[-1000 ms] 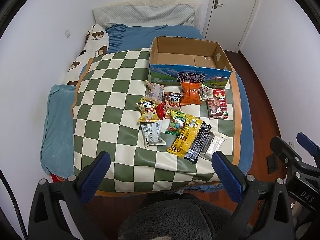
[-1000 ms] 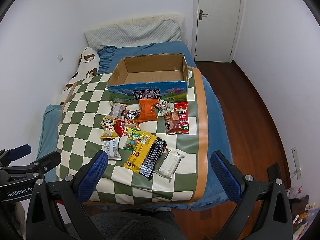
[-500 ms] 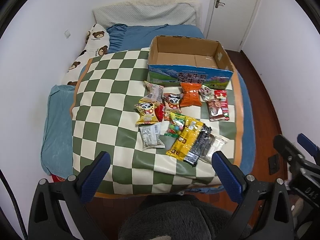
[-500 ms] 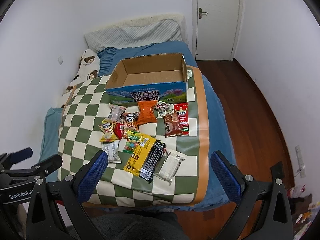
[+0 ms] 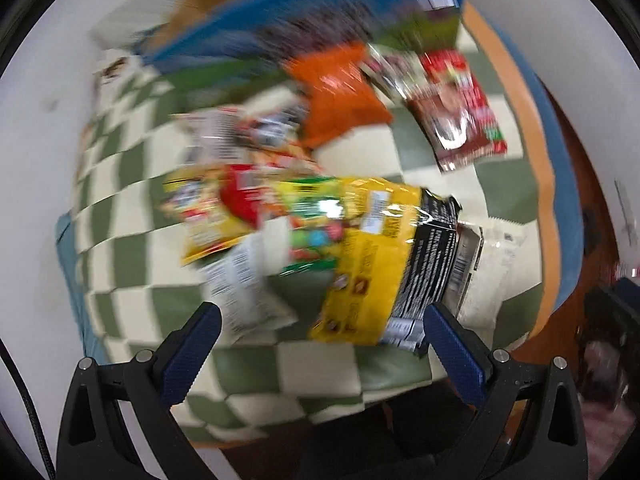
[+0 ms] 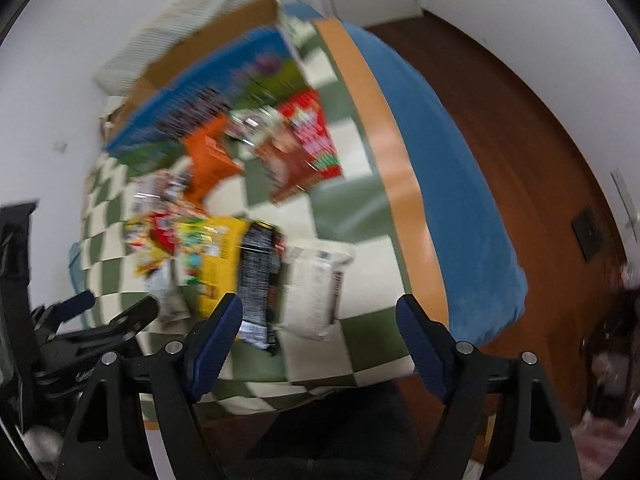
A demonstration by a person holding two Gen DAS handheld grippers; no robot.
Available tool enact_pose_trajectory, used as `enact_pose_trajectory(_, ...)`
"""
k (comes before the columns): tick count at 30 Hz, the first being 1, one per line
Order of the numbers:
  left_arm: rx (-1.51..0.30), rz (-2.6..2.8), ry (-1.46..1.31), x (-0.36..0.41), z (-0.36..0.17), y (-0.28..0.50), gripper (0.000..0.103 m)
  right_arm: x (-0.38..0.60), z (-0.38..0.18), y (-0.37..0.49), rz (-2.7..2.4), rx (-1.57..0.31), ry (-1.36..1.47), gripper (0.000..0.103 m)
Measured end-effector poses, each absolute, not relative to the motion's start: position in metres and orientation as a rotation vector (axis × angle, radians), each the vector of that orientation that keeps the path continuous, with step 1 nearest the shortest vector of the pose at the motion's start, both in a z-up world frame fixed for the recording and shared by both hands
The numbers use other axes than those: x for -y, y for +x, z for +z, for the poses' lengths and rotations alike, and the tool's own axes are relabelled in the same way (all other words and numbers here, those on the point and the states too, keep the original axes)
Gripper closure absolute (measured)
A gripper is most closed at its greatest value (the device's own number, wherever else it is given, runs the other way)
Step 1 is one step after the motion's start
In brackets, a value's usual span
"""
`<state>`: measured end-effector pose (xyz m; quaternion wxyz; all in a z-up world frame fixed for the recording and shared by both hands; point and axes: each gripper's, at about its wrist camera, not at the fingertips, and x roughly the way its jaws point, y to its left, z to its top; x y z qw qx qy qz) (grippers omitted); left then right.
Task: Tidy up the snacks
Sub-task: 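Grasp the yellow-and-black bag with the left tool while the right tool grasps a white pastry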
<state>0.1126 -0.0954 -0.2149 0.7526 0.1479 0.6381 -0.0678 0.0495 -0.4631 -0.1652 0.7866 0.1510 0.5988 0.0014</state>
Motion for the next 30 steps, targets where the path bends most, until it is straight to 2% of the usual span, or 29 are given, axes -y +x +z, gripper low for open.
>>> enact_pose_trajectory(6,-1.511,-0.260,0.416,0.138,-0.294,0.137,0.000,0.475,-0.234,0.048,-0.047,-1.362,0.385,0.021)
enact_pose_trajectory(7,-1.509,-0.284,0.390,0.142,-0.298,0.138,0.011,0.475,-0.244,0.046,-0.054,-1.378,0.404,0.021)
enact_pose_trajectory(9,-1.498,-0.276,0.375,0.143,-0.301,0.136,0.020,0.474,-0.255,0.043,-0.048,-1.385,0.432,0.021)
enact_pose_trajectory(18,-1.531,-0.079,0.112,0.066,-0.295,0.137,0.021,0.443,-0.282,0.050,-0.027,-1.375,0.433,0.021)
enact_pose_trajectory(21,-1.564,-0.112,0.105,0.059,-0.303,0.138,0.016,0.423,-0.294,0.064,-0.007,-1.397,0.391,0.022)
enact_pose_trajectory(23,-1.598,-0.154,0.150,0.062,-0.313,0.137,0.015,0.410,-0.306,0.072,0.011,-1.431,0.370,0.040)
enact_pose_trajectory(24,-1.610,-0.176,0.171,0.061,-0.317,0.134,0.015,0.405,-0.310,0.074,0.006,-1.445,0.336,0.045)
enact_pose_trajectory(30,-1.581,-0.200,0.176,0.057,-0.329,0.118,0.016,0.402,-0.311,0.073,-0.018,-1.456,0.253,0.045)
